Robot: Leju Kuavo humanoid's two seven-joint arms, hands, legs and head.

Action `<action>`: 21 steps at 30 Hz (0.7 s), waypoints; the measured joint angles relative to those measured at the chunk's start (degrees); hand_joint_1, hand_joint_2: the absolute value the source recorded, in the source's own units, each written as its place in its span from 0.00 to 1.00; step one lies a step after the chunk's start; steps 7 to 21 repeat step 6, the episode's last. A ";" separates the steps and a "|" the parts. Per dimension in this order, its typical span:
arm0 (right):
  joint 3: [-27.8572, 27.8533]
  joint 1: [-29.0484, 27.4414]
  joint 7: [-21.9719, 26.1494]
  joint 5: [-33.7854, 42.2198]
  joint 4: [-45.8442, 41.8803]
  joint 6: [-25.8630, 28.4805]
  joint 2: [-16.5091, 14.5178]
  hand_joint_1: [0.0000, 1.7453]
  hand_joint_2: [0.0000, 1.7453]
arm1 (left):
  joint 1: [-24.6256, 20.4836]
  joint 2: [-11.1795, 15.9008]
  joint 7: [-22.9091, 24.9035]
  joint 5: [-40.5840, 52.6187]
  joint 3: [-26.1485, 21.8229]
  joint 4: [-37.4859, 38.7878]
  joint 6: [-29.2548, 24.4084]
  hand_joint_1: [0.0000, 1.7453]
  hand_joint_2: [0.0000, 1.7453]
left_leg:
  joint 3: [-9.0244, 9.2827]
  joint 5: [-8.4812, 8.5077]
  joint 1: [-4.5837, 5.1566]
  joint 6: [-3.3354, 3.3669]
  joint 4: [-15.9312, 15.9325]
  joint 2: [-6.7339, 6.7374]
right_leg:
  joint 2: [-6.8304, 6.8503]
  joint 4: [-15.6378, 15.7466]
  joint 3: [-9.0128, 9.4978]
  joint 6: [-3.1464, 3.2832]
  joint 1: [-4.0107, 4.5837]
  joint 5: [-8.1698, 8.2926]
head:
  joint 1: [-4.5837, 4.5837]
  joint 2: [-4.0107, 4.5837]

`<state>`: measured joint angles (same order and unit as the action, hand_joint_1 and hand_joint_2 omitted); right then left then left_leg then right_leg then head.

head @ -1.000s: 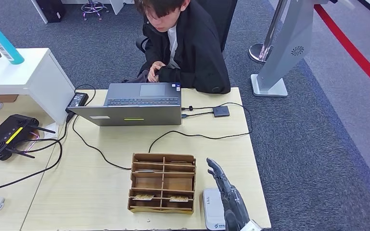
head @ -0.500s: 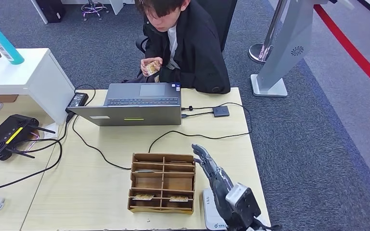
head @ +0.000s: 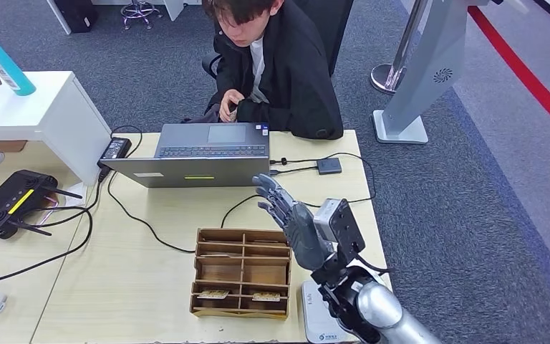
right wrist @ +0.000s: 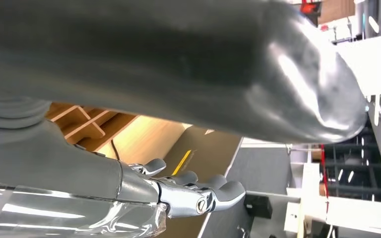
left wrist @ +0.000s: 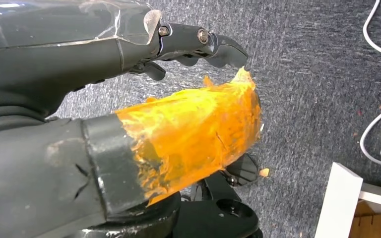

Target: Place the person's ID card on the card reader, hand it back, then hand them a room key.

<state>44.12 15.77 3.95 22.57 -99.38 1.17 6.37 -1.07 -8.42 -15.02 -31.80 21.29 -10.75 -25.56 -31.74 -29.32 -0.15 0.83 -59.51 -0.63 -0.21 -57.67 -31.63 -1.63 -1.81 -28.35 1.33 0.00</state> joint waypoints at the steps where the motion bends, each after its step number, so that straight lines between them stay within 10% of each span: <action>1: 0.15 0.33 0.09 0.12 0.24 -0.11 0.08 0.00 0.00 | 0.00 0.06 0.00 -0.03 -0.01 0.00 0.02 0.00 0.00 | 0.00 0.00 0.00 0.00 0.00 0.00 | 0.00 0.00 0.00 0.00 0.00 0.00 | 0.00 0.00; 21: 0.83 1.48 0.23 0.45 0.87 -0.25 0.19 0.00 0.00 | 0.02 0.27 -0.01 -0.10 -0.03 0.00 0.04 0.00 0.00 | -0.01 0.00 0.00 0.00 0.00 0.00 | 0.00 0.00 -0.01 0.00 0.00 0.00 | 0.00 0.00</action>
